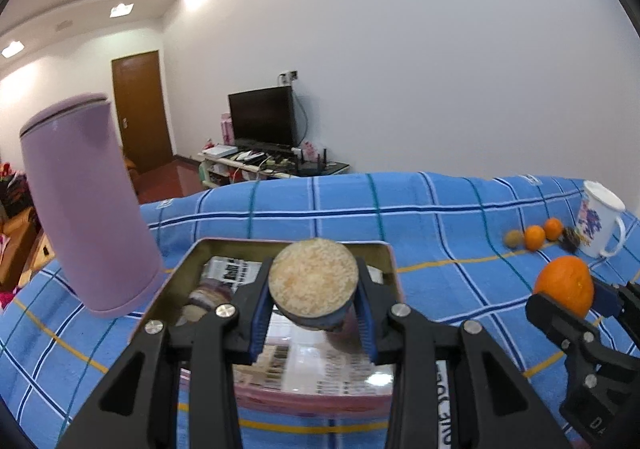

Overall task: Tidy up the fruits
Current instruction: 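Carry the orange and jar with both tools over the tin box, then lower the orange and jar into the tin and open both tools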

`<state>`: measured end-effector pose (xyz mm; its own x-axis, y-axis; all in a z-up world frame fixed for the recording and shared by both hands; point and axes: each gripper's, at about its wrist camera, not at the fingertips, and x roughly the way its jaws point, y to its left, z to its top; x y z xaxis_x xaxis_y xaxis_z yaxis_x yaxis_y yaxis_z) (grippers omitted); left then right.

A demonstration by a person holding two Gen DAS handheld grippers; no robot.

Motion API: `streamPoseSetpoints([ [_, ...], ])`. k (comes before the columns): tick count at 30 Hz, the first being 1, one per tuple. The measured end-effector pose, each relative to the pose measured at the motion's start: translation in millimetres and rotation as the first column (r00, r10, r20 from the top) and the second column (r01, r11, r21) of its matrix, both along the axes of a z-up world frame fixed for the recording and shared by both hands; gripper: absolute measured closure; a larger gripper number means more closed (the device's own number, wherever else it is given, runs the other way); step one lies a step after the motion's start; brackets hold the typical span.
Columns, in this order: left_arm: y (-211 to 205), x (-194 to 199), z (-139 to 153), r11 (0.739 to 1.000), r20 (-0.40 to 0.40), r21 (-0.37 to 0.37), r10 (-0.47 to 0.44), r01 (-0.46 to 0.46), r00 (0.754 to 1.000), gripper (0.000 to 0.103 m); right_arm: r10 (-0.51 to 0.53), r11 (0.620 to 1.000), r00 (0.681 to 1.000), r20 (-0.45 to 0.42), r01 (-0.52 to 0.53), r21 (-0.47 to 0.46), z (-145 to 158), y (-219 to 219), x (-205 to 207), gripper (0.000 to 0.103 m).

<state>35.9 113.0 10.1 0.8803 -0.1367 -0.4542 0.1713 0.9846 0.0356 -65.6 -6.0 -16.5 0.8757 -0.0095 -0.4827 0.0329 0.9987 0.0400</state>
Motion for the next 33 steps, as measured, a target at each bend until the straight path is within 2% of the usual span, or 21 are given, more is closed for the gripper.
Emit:
streamPoseSetpoints([
  [8,33.1,17.0,3.0,0.996,0.005,0.002,0.088,-0.088,0.996,0.065,0.059,0.998,0.997,0.053,-0.059,0.012,14.1,36.9,23.9,0.053],
  [18,66.9,39.9,-5.8,0.982,-0.035,-0.002,0.191,-0.191,0.981,0.065,0.102,0.991,0.993,0.054,-0.106,0.078,11.6,76.4,69.0,0.053],
  [24,69.2,49.5,-14.6,0.976,-0.061,0.024,0.216,-0.215,0.974,0.065,0.083,0.989,0.996,0.014,-0.084,0.123,4.0,86.1,96.3,0.053],
  [33,66.3,57.5,-22.8,0.972,-0.086,0.077,0.229,-0.222,0.970,0.064,0.059,0.990,0.997,-0.047,-0.052,0.128,-9.9,91.1,124.6,0.053],
])
